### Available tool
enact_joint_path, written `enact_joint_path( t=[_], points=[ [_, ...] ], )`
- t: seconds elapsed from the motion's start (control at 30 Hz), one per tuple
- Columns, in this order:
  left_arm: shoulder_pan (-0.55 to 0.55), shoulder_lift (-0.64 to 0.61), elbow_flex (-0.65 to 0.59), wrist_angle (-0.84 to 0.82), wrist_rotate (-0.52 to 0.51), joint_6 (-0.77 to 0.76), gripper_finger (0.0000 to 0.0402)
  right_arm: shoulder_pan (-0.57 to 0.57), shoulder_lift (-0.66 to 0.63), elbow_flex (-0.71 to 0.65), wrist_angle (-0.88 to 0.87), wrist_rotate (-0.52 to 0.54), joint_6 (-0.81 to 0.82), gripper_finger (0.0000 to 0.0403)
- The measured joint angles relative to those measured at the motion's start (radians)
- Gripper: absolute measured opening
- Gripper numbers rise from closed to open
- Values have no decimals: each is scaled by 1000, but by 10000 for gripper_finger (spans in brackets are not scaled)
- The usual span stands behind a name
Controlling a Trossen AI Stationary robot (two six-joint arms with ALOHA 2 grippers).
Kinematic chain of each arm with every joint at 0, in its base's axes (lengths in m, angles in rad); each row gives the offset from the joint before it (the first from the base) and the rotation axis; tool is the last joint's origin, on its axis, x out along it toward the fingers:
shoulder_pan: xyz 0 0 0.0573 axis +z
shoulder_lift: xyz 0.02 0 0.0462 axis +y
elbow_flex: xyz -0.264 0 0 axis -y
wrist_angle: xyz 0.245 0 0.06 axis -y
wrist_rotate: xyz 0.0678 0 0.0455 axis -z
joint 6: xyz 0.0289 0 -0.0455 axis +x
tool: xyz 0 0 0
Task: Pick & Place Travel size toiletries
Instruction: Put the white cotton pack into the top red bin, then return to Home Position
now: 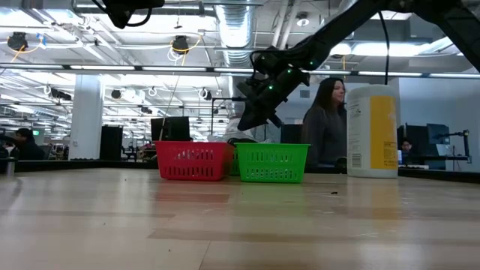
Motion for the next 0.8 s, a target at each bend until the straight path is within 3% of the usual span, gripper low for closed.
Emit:
enact_joint_path(
  t=[0.47,0.8],
  points=[
    [0,0,0,0,0,0,113,-3,-3,1,-6,-9,-2,181],
    [0,0,0,0,0,0,113,-25,-3,99,-135,-11,-2,213]
  ],
)
